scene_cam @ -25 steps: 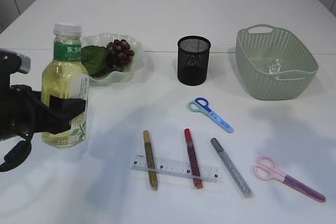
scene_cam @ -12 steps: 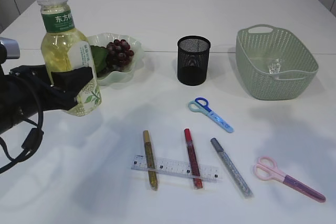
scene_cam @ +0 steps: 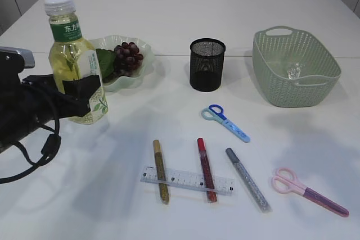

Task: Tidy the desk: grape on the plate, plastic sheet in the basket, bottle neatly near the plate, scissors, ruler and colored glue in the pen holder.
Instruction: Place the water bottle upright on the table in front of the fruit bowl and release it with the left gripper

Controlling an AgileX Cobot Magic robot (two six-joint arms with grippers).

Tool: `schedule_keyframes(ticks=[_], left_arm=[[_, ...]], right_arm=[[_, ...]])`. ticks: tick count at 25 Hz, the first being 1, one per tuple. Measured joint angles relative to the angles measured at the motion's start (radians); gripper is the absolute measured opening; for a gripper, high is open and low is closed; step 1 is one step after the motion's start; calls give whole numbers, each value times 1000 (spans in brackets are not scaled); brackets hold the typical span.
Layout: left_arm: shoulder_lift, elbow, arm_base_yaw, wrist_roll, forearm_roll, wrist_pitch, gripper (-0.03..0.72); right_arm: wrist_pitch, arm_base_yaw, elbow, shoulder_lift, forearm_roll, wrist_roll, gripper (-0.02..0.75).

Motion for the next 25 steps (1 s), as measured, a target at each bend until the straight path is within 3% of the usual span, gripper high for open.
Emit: schedule_keyframes(ticks=[13,25], left_arm=[[251,-107,0,37,-28,-4,423],[350,-183,0,41,-35,-96,433]], right_arm=[[-4,0,0,0,0,0,512],[-24,0,0,0,0,0,512]])
